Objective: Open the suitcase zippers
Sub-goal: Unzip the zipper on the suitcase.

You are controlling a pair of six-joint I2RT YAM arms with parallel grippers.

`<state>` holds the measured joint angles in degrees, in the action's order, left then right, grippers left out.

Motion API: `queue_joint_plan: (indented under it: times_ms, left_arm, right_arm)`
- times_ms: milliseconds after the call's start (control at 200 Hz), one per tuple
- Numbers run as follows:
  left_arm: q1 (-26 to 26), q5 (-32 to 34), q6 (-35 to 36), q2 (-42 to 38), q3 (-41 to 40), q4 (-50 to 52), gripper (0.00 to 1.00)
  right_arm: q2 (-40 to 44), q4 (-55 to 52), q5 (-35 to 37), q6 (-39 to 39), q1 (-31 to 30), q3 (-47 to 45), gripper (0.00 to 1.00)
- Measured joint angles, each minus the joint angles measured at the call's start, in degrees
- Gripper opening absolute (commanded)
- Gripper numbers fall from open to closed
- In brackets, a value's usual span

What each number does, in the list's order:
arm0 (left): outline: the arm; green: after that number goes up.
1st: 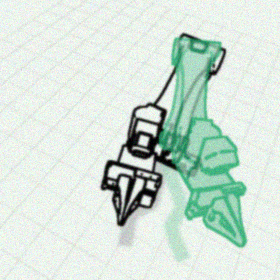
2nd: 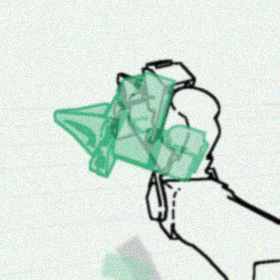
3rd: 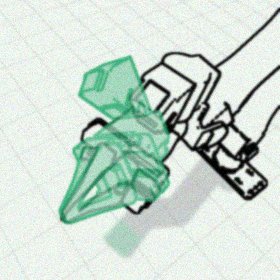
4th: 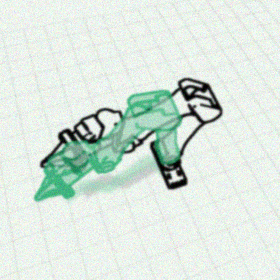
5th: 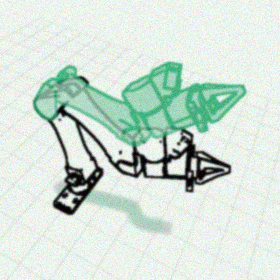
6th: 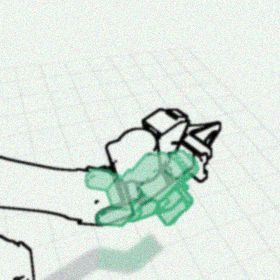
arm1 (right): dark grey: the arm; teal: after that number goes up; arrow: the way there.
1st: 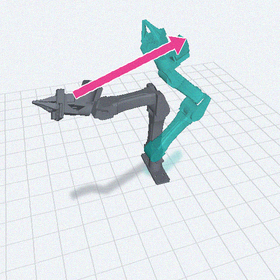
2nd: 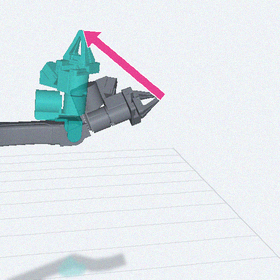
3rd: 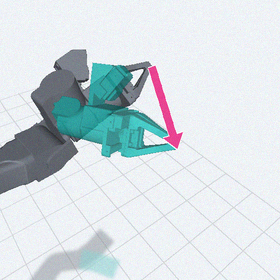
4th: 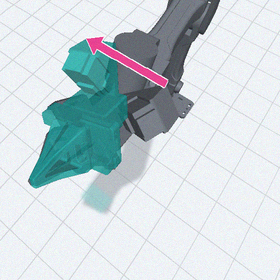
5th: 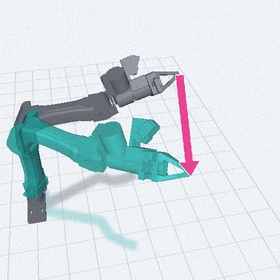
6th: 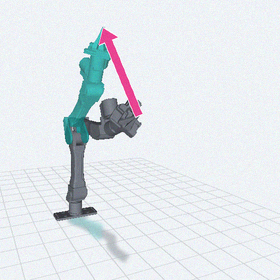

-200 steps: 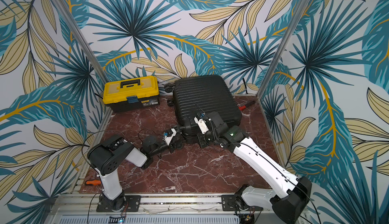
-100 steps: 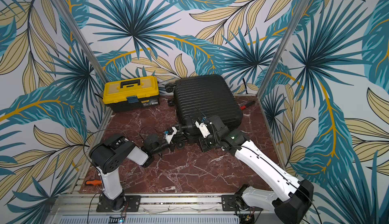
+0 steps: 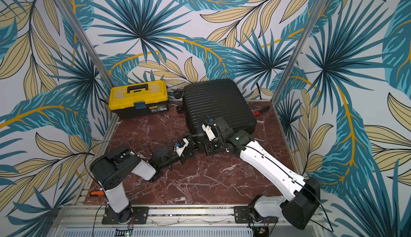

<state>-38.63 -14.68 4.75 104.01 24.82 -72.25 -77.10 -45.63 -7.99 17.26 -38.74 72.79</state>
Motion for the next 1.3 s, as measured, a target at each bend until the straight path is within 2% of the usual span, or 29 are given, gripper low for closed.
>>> queue_joint_plan:
  times_ms: [265, 571, 631, 796, 991, 1066, 1161, 1296]
  left_arm:
    - [-2.2, 2.6, 1.4, -1.9, -2.5, -0.3, 0.00]
    - [-5.1, 5.9, 2.6, -2.8, -3.6, -0.4, 0.00]
    - [-5.2, 6.7, 2.4, -2.9, -3.8, -0.8, 0.00]
    - [-5.3, 8.2, 1.2, -3.0, -4.7, -2.9, 0.00]
    - [-6.2, 8.7, 1.7, -3.1, -4.6, -2.1, 0.00]
    - [-6.2, 8.7, 2.0, -3.1, -4.4, -1.8, 0.00]
    - [-6.2, 8.7, 2.3, -3.1, -4.4, -1.7, 0.00]
    - [-6.2, 8.7, 2.3, -3.1, -4.4, -1.7, 0.00]
  right_arm:
    - [-11.1, 2.5, 0.7, 1.4, -2.5, 7.3, 0.08]
    - [-21.2, -1.0, 2.1, 2.3, -6.0, 15.7, 0.08]
    - [-22.6, -2.9, 2.2, 2.3, -6.1, 17.7, 0.14]
    - [-20.8, -4.8, 3.5, 0.3, -6.0, 18.3, 0.46]
    - [-7.2, -7.3, 1.4, -2.9, -4.6, 12.4, 0.60]
    - [-0.7, -7.6, 1.3, -2.8, -1.0, 10.8, 0.66]
    - [5.3, -7.1, 3.5, -1.7, 10.2, 10.3, 0.67]
    - [3.4, -5.4, 8.0, 0.9, 25.6, 12.4, 0.70]
